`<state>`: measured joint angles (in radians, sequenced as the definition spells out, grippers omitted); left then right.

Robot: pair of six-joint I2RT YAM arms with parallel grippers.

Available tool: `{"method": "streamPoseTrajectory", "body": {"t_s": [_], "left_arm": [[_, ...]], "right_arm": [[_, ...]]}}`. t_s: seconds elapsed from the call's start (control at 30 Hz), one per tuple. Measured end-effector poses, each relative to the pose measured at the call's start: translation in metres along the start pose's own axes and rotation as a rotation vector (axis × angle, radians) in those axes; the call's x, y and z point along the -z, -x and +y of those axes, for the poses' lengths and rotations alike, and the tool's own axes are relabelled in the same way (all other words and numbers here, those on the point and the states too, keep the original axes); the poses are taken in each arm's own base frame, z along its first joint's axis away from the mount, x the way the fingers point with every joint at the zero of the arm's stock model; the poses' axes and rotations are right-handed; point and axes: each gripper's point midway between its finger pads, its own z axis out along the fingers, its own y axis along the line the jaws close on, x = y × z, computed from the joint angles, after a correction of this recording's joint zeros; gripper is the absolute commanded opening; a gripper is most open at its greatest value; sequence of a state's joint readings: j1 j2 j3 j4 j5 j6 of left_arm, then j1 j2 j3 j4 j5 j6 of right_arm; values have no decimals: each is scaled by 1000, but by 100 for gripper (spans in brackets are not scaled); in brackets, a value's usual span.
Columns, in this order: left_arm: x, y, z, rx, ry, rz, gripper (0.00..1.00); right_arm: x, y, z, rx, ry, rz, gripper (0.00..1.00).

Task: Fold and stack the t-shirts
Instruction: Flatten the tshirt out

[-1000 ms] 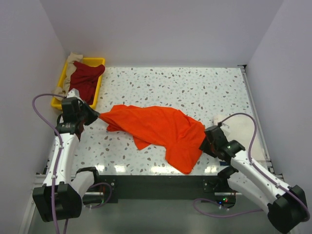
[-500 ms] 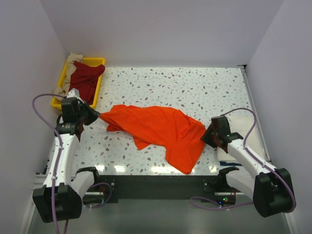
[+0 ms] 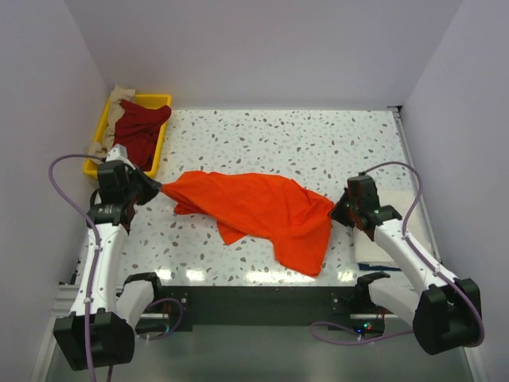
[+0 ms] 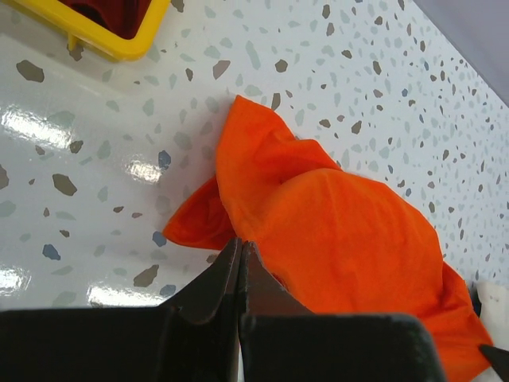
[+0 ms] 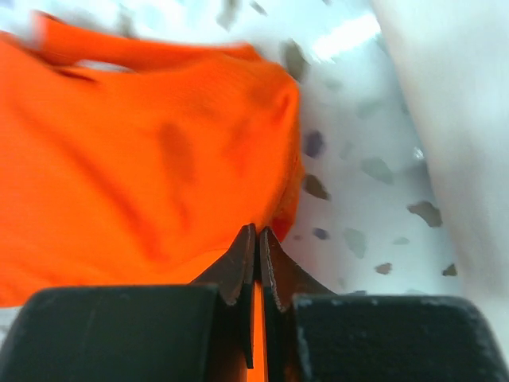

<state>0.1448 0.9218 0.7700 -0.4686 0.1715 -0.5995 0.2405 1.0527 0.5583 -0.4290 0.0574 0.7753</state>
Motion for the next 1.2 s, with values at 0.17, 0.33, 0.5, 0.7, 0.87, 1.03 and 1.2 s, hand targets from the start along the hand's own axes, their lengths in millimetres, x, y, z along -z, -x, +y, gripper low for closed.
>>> {"method": "streamPoseTrajectory", "body": {"t_s": [0.17, 0.33, 0.5, 0.7, 0.87, 1.03, 1.2], "left_arm": [[14, 16, -13, 0, -21, -41, 0], [46, 59, -45, -4, -84, -145, 0], [103, 117, -90, -19, -167, -300, 0], [194, 173, -137, -47, -264, -499, 0], [245, 197, -161, -62, -319, -596, 0], [227, 209, -169, -56, -318, -564, 0], [146, 221, -169, -32, -293, -433, 0]], "right_arm": [[59, 74, 63, 20, 145, -165, 0], [128, 137, 108, 15, 268, -317, 0], [182, 171, 128, -3, 318, -379, 0], [262, 209, 142, -14, 363, -484, 0], [326, 229, 156, -1, 426, -578, 0], [339, 244, 161, -5, 426, -619, 0], [292, 272, 166, -50, 390, -564, 0]]}}
